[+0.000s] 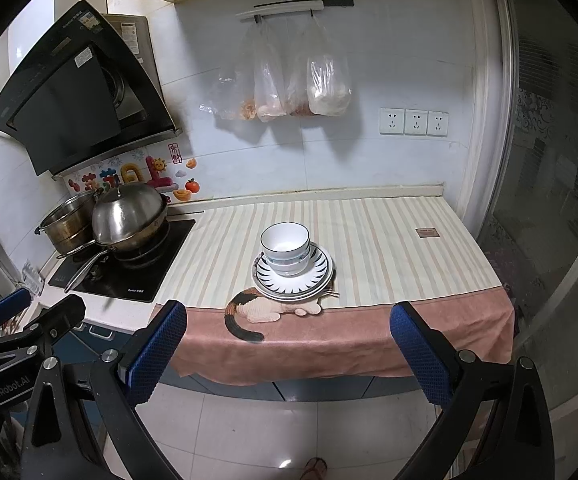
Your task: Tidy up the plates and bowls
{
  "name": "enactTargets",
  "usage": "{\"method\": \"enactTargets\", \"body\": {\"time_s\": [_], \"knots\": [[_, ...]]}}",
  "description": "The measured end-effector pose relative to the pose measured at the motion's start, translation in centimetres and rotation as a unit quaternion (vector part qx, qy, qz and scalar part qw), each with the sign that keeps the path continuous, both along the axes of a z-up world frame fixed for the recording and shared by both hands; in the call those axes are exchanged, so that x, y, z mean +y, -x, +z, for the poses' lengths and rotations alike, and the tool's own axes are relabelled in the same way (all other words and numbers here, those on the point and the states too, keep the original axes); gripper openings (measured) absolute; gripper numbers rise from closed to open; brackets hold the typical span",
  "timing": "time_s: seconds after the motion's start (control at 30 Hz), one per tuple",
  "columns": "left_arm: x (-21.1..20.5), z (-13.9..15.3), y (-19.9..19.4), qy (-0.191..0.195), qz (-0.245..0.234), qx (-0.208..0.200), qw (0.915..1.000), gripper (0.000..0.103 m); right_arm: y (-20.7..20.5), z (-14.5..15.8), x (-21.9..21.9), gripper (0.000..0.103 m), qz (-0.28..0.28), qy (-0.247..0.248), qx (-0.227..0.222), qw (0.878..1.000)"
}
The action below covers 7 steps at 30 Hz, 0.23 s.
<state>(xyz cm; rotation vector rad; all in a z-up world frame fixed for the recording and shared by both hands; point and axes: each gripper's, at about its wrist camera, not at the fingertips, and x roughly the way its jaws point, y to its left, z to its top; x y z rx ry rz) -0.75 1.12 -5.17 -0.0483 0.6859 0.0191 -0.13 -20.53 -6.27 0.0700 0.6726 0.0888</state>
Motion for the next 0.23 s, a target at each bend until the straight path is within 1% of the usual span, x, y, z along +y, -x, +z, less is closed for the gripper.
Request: {"method": "enactTargets", "body": {"time_s": [0.23], "knots": [[0.06, 0.07, 0.02, -0.002, 0.002, -0.006, 1.0, 0.103, -0.04, -0.03, -0.11, 0.103, 0.001, 0.0, 0.0, 1.0]]}}
